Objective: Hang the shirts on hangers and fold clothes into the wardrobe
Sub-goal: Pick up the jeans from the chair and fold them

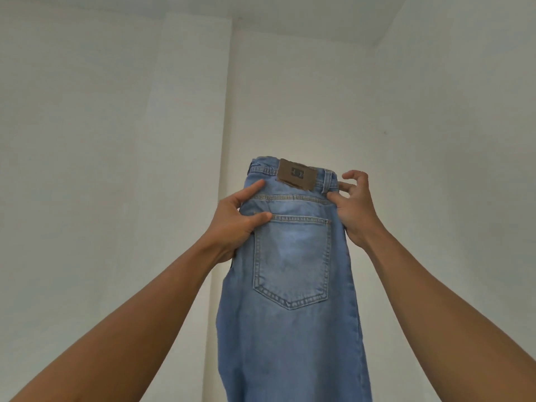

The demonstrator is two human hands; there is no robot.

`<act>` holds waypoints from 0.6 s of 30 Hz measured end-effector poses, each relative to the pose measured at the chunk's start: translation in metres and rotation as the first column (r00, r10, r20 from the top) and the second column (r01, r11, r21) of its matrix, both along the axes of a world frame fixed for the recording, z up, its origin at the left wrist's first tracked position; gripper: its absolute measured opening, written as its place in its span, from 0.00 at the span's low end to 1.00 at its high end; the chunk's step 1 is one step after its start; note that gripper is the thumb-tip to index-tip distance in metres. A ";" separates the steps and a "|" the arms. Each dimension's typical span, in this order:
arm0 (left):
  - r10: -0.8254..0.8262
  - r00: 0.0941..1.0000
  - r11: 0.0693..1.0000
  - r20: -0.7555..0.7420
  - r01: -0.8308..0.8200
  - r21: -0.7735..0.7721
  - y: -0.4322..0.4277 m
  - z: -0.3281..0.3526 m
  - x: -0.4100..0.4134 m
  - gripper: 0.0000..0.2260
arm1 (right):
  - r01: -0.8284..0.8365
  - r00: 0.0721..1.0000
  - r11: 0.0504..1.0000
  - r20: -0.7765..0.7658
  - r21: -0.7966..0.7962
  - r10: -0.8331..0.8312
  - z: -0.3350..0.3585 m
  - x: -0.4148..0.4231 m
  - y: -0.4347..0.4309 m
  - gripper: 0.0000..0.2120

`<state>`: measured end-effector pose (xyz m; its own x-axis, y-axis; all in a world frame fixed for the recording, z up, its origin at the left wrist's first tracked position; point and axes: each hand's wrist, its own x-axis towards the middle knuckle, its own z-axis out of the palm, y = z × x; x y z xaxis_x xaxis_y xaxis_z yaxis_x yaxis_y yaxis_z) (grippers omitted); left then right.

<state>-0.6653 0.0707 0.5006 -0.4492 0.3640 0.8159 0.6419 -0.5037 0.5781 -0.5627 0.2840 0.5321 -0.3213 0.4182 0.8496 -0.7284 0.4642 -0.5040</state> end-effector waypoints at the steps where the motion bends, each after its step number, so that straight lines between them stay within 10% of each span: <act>1: 0.011 1.000 1.000 -0.009 -0.011 0.014 0.002 0.005 0.003 0.28 | -0.019 1.000 1.000 -0.010 0.006 0.019 0.000 0.002 0.002 0.15; 6: 0.109 0.989 0.994 -0.104 -0.107 0.030 0.009 0.030 0.016 0.29 | -0.410 0.910 0.909 0.023 -0.075 0.413 -0.023 0.024 0.011 0.08; 13: 0.192 0.966 0.980 -0.176 -0.177 0.094 0.005 0.056 0.024 0.30 | -0.442 0.839 0.897 0.358 0.011 0.409 -0.102 0.026 0.005 0.27; 18: 0.225 0.964 0.972 -0.144 -0.211 0.102 -0.004 0.057 0.018 0.31 | -0.441 0.840 0.897 0.361 0.019 0.405 -0.125 0.021 -0.014 0.20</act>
<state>-0.6472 0.0663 0.5573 -0.3769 0.1973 0.9050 0.8194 -0.3846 0.4251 -0.5420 0.2704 0.4071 -0.7228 0.0960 0.6844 -0.6575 0.2095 -0.7237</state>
